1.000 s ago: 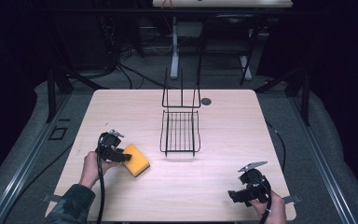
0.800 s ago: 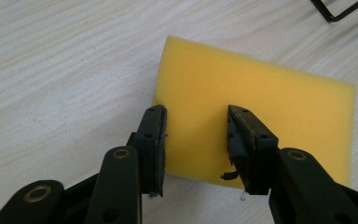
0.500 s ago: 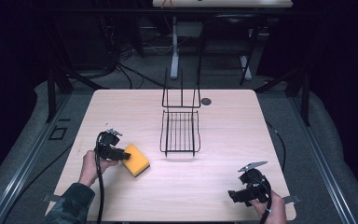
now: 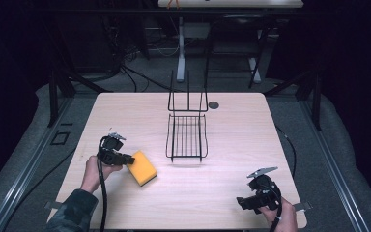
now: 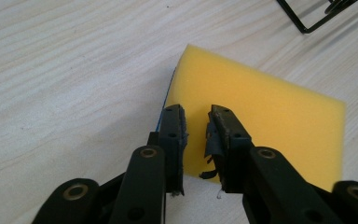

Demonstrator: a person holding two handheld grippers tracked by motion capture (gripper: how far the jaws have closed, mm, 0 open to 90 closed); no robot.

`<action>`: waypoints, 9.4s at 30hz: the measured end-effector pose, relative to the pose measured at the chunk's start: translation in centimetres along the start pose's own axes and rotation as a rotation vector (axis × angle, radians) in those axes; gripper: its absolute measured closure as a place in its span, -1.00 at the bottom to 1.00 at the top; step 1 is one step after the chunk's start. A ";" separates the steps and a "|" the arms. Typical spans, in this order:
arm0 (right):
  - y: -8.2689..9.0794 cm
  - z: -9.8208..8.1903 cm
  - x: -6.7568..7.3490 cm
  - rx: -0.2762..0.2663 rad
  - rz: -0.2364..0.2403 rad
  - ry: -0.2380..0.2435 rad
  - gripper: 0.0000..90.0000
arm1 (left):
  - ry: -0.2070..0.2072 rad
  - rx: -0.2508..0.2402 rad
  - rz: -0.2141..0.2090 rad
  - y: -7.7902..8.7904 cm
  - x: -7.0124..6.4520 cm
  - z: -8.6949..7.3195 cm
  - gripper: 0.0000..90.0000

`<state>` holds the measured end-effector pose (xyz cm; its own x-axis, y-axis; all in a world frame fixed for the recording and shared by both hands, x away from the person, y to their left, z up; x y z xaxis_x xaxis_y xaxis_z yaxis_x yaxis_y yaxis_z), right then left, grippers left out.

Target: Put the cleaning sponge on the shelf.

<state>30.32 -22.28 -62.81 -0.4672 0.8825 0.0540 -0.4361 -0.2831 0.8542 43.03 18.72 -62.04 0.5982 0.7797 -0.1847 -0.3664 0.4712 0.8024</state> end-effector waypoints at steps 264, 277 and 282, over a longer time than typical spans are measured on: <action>-0.1 -0.4 0.5 0.029 0.013 0.036 -0.69 | -0.195 -0.238 0.238 6.4 -4.5 3.6 -0.71; -0.2 -0.4 0.5 0.026 0.014 0.031 -0.68 | -0.099 -0.133 0.236 5.9 -2.5 -2.9 -0.90; -0.1 -0.4 0.4 0.025 0.014 0.026 -0.68 | -0.092 -0.081 0.236 4.9 -2.3 -4.3 -0.97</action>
<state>29.86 -22.05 -63.13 -0.4929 0.8685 0.0525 -0.4102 -0.2852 0.8663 36.77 21.00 -60.12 0.5499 0.8332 0.0576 -0.5574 0.3148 0.7682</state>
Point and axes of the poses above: each handheld gripper's, and its own axes: y roughly backward along the jaws, z roughly out of its top, x roughly to its left, the point moved 10 cm from there along -y, roughly forward along the jaws, and after that the axes turned 4 degrees about -x, right-handed, at the moved point
